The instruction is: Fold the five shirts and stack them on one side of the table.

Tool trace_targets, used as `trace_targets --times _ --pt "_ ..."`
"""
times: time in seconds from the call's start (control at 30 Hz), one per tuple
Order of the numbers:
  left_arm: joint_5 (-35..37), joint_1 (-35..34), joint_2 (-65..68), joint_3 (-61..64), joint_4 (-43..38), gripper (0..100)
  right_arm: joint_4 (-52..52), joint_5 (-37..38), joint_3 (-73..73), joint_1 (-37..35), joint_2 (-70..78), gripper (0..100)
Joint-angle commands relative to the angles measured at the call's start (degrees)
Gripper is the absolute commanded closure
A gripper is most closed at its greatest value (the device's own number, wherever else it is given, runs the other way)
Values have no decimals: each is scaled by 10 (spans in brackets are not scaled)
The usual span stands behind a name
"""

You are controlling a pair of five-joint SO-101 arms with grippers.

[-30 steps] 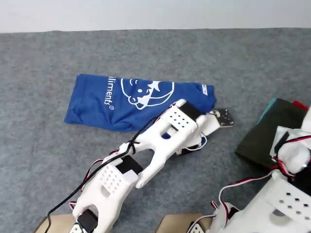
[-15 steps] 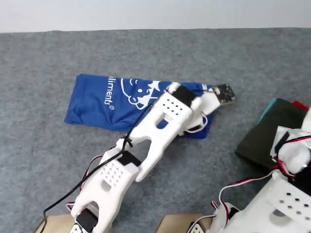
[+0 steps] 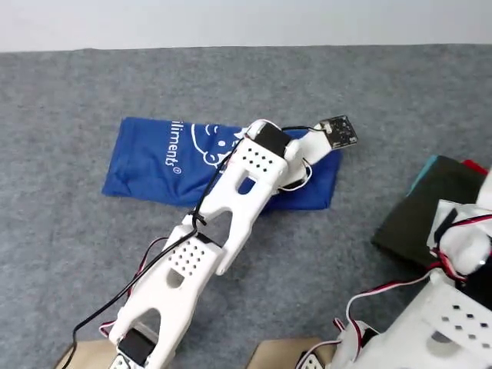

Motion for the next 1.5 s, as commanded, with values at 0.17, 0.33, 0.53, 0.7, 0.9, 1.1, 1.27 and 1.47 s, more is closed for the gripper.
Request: trace_targets --times 0.17,0.33,0.53,0.7,0.9,1.1,1.27,1.47 --pt "-2 -44 25 -87 -29 898 22 7 -1 5 -4 987" --pt "-16 -69 28 -93 -59 895 22 7 -1 5 -4 987" --pt "-36 -88 29 -92 -71 895 22 7 -1 5 -4 987" --pt "-36 -75 28 -92 -51 895 22 4 -1 5 -4 987" --pt "-57 -40 26 -94 5 895 22 4 -1 5 -7 987" --pt "-74 -26 28 -92 61 895 22 4 -1 5 -8 987" --pt "-85 -36 29 -86 59 895 22 4 -1 5 -7 987" --pt "-82 -37 43 -73 58 842 22 3 -1 4 -5 987"
